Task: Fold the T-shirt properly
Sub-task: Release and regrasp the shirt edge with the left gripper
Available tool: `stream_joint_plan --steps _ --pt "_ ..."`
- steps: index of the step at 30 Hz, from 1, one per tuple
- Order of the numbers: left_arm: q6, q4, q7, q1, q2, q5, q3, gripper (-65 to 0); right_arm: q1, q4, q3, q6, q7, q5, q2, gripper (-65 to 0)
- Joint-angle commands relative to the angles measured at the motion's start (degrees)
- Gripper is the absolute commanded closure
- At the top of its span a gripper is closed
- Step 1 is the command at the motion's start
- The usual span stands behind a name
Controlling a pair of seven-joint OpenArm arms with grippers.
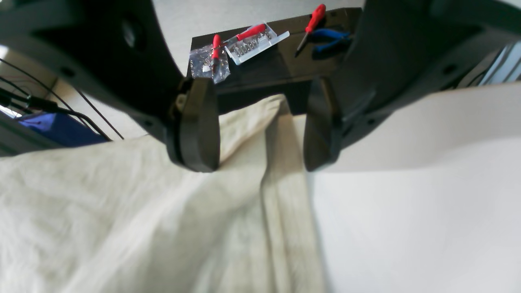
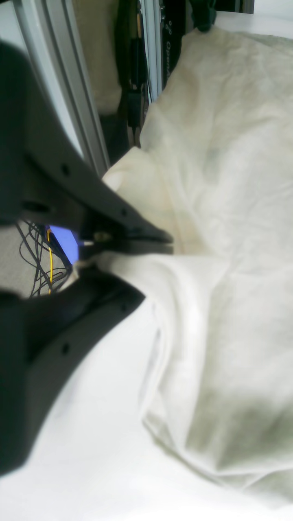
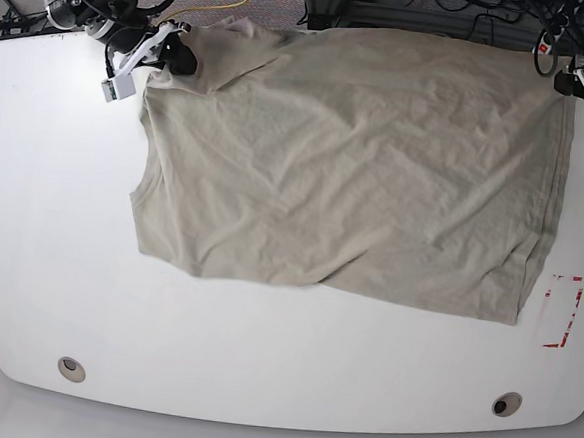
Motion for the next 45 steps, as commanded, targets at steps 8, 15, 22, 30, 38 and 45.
stream_joint_plan --steps 8,15,22,30,38,45 --pt "-0.06 0.72 0.79 0.66 -0.12 0.38 -0.31 -31.2 -0.07 1.05 0.39 0.32 0.82 1.26 0.38 0.0" --pt "-0.06 0.72 0.88 0.75 -0.03 0.29 4.61 -30.8 -0.07 1.05 0.39 0.32 0.82 1.26 0.38 0.0" --pt "-0.06 0.72 0.88 2.24 1.29 0.29 4.70 -29.6 -0.07 1.05 0.48 0.32 0.82 1.26 0.38 0.0" --pt "-0.06 0.72 0.88 1.89 2.34 0.73 4.44 -5.1 -0.07 1.05 0.39 0.32 0.82 1.26 0.29 0.0" --pt "-0.06 1.24 0.88 1.89 2.08 0.38 2.68 -4.9 0.11 1.05 0.66 0.32 0.82 1.18 0.29 0.0" --pt "-0.06 10.56 0.88 1.10 2.96 0.64 -1.63 -4.7 0.37 1.40 0.75 0.32 0.82 1.09 0.29 0.0"
